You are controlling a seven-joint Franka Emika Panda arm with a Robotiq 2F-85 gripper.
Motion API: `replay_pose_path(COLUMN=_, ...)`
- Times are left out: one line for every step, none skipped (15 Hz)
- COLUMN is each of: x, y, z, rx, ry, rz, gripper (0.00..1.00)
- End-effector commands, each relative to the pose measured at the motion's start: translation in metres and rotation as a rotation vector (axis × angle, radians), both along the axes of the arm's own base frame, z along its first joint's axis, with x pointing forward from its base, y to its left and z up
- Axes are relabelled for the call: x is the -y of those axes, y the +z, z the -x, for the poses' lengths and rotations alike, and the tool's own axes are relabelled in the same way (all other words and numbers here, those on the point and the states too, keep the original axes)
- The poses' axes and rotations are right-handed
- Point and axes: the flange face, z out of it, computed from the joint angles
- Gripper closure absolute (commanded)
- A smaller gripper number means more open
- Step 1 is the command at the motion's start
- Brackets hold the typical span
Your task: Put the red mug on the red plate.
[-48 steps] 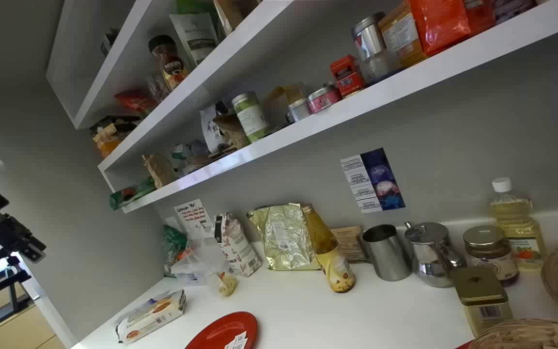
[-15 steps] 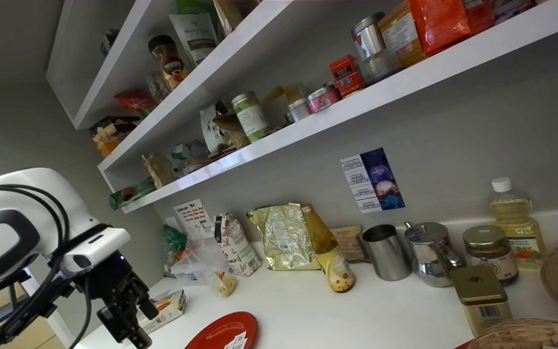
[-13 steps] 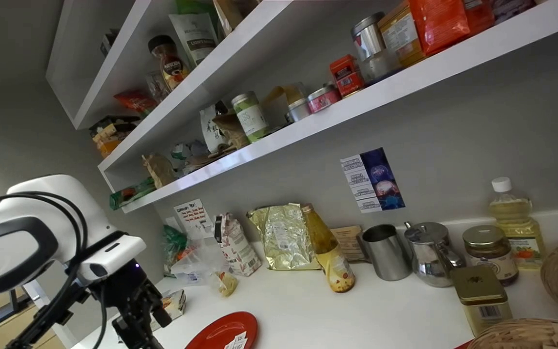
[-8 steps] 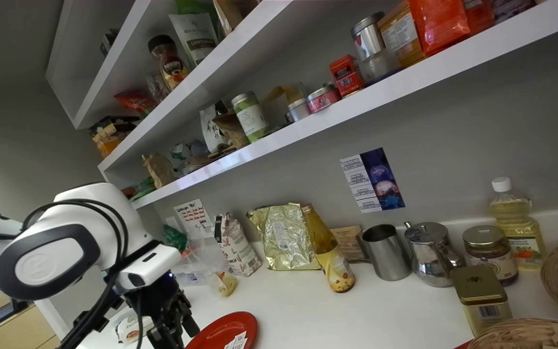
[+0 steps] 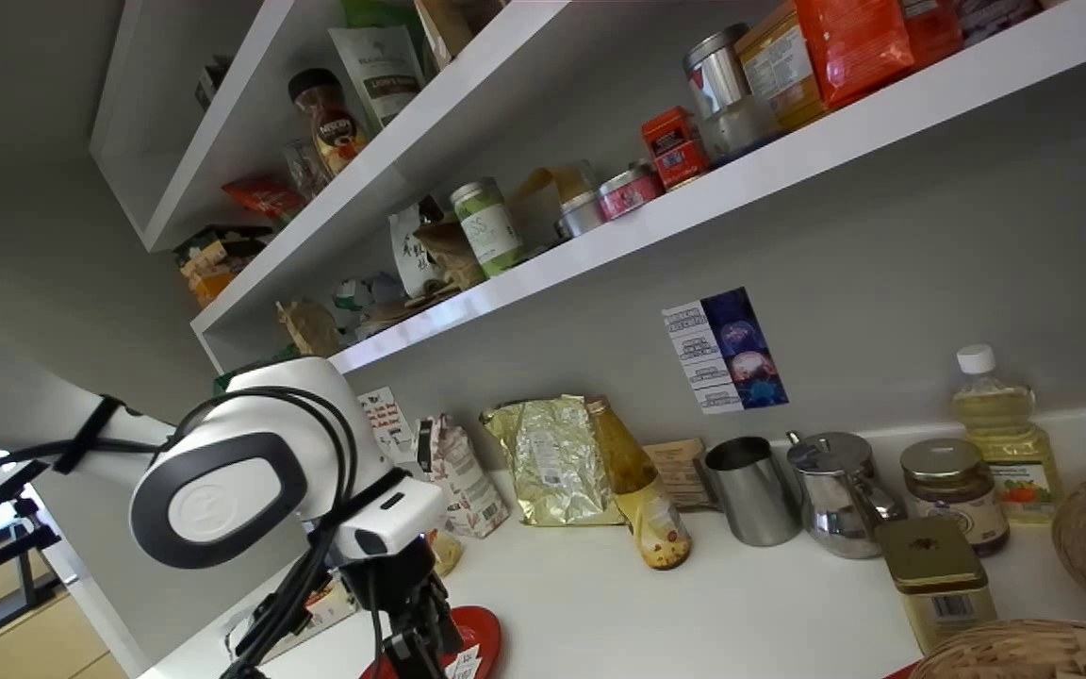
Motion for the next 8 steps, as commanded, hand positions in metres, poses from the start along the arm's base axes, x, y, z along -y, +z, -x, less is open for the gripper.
replay_pose_path(x=-0.001, y=-0.028, z=-0.013, rx=-0.045, ry=-0.011, rz=-0.024, gripper=0.00)
replay_pose_path(x=-0.003, y=-0.037, z=-0.011, rx=-0.061, ry=-0.013, rz=-0.031, gripper=0.00)
replay_pose_path(x=-0.004, y=-0.043, z=-0.010, rx=-0.073, ry=-0.016, rz=-0.038, gripper=0.00)
replay_pose_path(x=-0.004, y=-0.050, z=-0.008, rx=-0.085, ry=-0.019, rz=-0.042, gripper=0.00)
replay_pose_path(x=-0.005, y=-0.055, z=-0.006, rx=-0.095, ry=-0.022, rz=-0.048, gripper=0.00)
replay_pose_path(x=-0.004, y=-0.060, z=-0.004, rx=-0.104, ry=-0.025, rz=-0.051, gripper=0.00)
replay_pose_path(x=-0.004, y=-0.063, z=-0.003, rx=-0.111, ry=-0.028, rz=-0.054, gripper=0.00)
replay_pose_path(x=-0.004, y=-0.067, z=-0.002, rx=-0.117, ry=-0.031, rz=-0.056, gripper=0.00)
